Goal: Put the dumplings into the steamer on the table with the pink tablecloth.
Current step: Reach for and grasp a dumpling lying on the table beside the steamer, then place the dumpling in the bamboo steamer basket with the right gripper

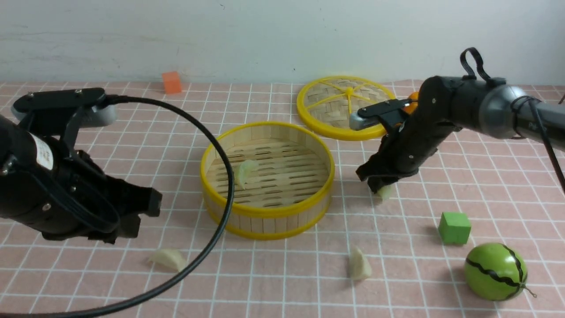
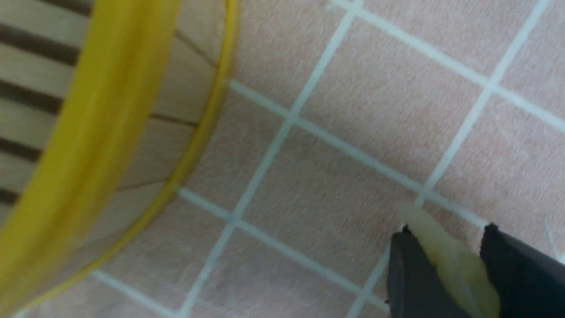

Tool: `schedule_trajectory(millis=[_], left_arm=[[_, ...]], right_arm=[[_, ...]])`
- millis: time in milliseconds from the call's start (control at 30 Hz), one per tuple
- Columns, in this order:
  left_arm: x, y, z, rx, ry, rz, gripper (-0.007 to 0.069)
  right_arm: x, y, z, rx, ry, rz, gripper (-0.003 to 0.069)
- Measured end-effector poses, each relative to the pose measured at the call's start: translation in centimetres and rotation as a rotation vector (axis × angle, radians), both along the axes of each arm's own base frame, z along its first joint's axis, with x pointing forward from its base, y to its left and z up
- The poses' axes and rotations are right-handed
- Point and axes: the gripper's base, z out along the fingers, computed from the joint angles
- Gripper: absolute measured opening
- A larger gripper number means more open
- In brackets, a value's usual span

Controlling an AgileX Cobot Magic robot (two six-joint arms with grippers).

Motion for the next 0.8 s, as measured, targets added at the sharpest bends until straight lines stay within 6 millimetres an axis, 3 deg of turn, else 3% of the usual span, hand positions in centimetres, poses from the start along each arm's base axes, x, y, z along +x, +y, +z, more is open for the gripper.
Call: schedule_trajectory(millis=[33, 133, 200, 267, 367, 433, 533, 567, 667, 800], left_arm=[[0.2, 0.0, -0.8, -0.015, -0.023, 0.027, 0.0217], [0.4, 0.1, -2.2, -0.025, -0.043, 0.059, 0.0222], [0.7, 0.1, -2.9, -0.030, -0.055, 0.074, 0.0227], [1.5, -0.1, -4.0, -0.039, -0.066, 0.104, 0.0237], [2.5, -0.5, -5.0, -0.046, -0.064, 0.123, 0.0242], [3.3, -0.8, -6.2, -0.043, -0.036, 0.138, 0.0246], [4.0, -1.1, -7.9, -0.026, 0.026, 0.159, 0.0257], [4.1, -1.1, -8.1, -0.023, 0.033, 0.160, 0.0258], [4.5, -1.3, -9.3, -0.008, 0.071, 0.169, 0.0279], [5.0, -1.5, -10.3, -0.010, 0.100, 0.196, 0.0325]], right_arm=[[-0.3, 0.9, 2.8, 0.059, -0.018, 0.001, 0.0199], [-1.2, 3.5, 7.3, 0.138, -0.101, 0.060, 0.0199], [-1.6, 4.8, 8.6, 0.161, -0.142, 0.095, 0.0199], [-2.5, 8.4, 9.7, 0.205, -0.219, 0.166, 0.0199], [-2.6, 11.2, 8.4, 0.224, -0.267, 0.199, 0.0199], [-2.1, 12.9, 6.0, 0.224, -0.298, 0.201, 0.0199], [-1.0, 13.7, 2.4, 0.188, -0.320, 0.193, 0.0199], [-1.0, 13.7, 2.4, 0.187, -0.320, 0.194, 0.0201], [-0.6, 13.7, 1.0, 0.164, -0.330, 0.194, 0.0256], [-0.5, 13.7, 0.8, 0.153, -0.332, 0.198, 0.0440]])
